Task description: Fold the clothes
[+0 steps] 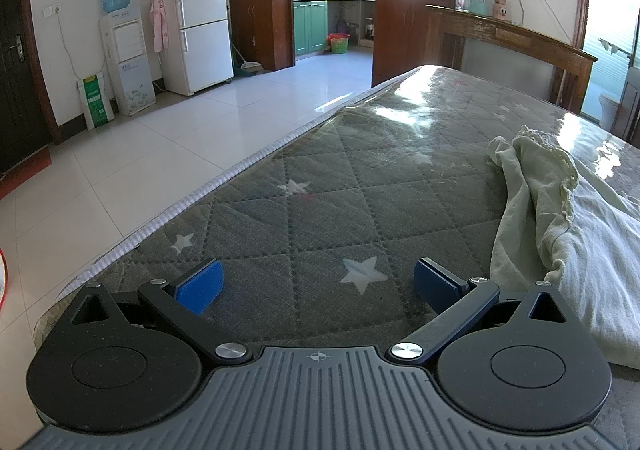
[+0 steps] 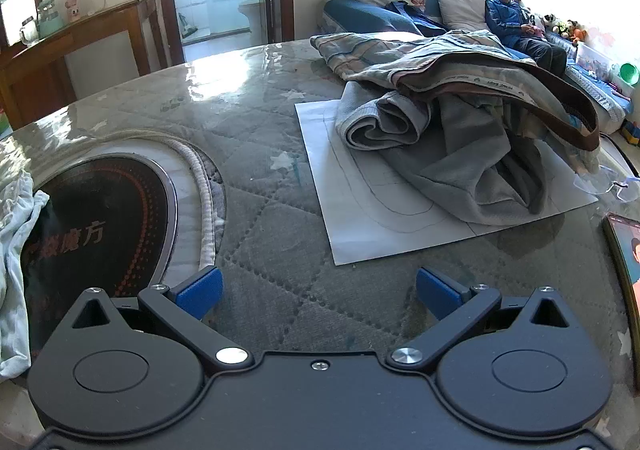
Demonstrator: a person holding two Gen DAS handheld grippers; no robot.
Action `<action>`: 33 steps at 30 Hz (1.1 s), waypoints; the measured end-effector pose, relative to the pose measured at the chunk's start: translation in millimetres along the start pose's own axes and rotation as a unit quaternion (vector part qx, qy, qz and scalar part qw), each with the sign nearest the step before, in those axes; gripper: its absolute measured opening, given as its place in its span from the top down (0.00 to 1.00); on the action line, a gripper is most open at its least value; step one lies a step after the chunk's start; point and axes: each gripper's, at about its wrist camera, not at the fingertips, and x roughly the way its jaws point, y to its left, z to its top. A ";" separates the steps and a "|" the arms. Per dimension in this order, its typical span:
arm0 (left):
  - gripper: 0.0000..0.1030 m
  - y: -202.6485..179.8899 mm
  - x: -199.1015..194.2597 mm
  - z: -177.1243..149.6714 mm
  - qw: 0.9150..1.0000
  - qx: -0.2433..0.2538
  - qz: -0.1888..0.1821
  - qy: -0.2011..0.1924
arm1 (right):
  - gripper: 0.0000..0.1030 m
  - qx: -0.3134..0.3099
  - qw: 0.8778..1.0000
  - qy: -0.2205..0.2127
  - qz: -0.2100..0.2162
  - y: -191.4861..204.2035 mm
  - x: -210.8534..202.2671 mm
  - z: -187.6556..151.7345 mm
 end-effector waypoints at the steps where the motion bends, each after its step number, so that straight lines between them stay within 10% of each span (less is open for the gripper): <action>1: 0.00 0.0 0.3 -0.2 1.000 0.000 0.000 0.000 | 0.00 0.001 1.000 0.000 0.000 -0.3 0.1 0.1; 33: 0.00 -0.7 1.6 -0.7 1.000 0.000 0.000 0.000 | 0.00 0.002 1.000 -0.008 -0.002 -4.4 1.5 -0.4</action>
